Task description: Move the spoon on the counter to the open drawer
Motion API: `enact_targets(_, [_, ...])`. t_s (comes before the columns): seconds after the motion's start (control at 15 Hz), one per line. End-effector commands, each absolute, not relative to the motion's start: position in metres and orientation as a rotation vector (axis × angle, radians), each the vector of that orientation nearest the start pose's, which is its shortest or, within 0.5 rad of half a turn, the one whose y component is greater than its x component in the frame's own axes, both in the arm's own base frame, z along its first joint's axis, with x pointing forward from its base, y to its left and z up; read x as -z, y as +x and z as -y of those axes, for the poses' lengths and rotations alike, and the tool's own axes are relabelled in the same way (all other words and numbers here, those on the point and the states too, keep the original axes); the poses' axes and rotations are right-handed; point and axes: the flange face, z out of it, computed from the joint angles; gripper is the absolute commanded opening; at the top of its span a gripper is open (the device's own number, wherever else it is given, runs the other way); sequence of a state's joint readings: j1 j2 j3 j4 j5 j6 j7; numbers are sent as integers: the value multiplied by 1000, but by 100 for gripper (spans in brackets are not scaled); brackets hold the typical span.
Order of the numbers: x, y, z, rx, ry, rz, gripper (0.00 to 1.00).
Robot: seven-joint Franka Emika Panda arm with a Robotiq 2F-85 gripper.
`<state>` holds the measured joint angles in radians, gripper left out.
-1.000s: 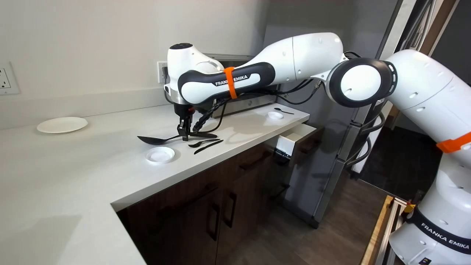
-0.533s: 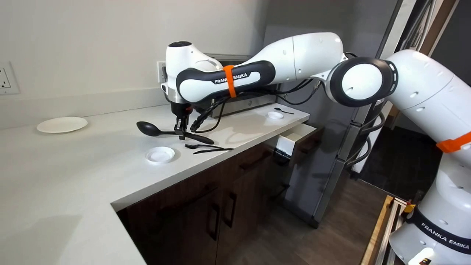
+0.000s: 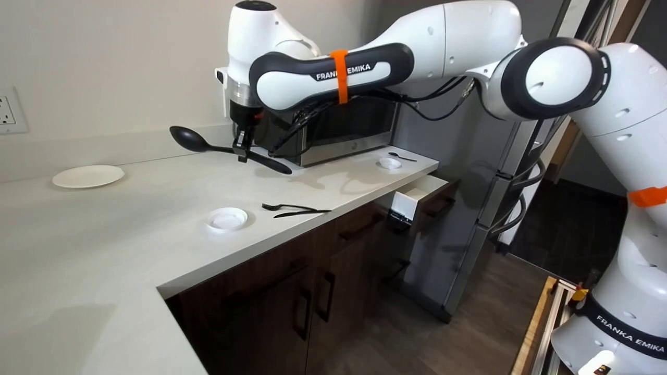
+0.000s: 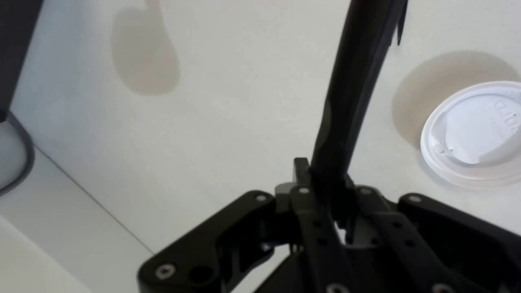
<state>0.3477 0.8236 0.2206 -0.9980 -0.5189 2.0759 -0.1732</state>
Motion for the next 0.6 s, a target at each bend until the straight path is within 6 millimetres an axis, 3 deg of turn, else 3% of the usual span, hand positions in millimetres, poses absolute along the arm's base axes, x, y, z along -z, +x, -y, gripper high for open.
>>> enact_targets(0.0, [-439,692,-323,731,-3174,1128,4])
enact_targets(0.53, [-502,651,-266,1059,-3181,373,4])
